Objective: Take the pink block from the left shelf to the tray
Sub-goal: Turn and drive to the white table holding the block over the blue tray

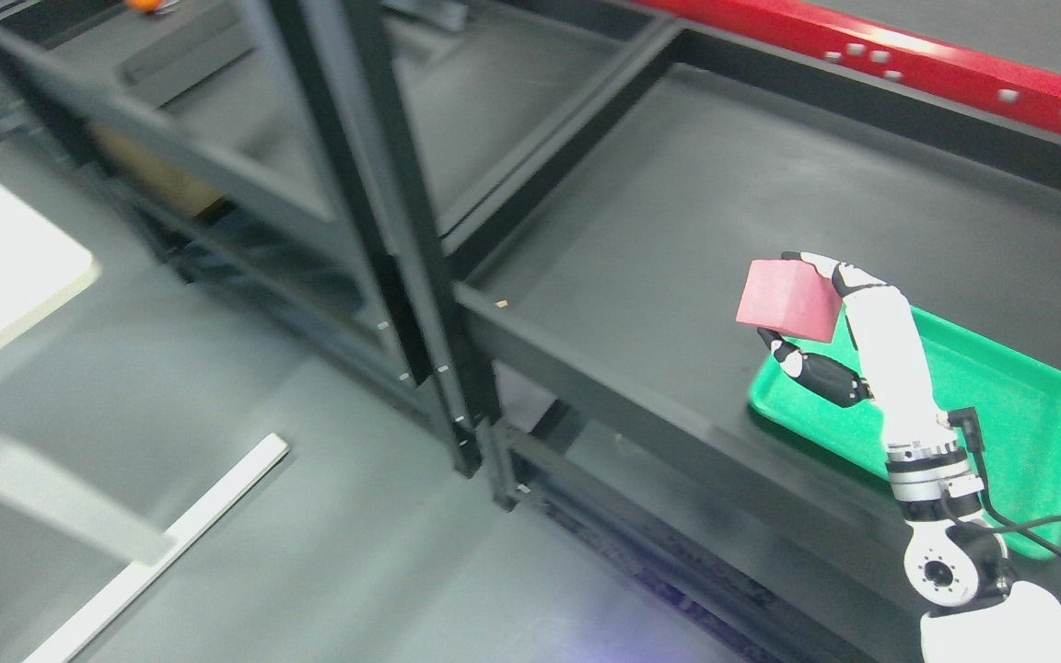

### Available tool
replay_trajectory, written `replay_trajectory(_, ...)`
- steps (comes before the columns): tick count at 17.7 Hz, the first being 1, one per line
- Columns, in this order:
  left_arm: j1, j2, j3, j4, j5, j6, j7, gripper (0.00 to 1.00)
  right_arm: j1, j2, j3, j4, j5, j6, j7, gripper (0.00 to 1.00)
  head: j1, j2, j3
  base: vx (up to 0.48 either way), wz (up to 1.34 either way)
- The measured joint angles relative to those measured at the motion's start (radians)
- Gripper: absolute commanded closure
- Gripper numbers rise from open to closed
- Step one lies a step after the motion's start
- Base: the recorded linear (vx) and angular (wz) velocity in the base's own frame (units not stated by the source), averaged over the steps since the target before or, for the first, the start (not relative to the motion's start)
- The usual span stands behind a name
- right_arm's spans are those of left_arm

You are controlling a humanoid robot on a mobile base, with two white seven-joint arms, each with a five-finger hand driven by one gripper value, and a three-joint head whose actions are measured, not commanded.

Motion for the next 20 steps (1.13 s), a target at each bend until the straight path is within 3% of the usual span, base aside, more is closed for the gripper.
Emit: replay_trajectory(20,0.000,0.000,0.000,0.000,0.000,0.000,0.000,0.00,0.010,0.015,-0.028,-0.037,-0.006,-0.001,0.008,0.97,0.0000,0.000,0.000,-0.147,0.71)
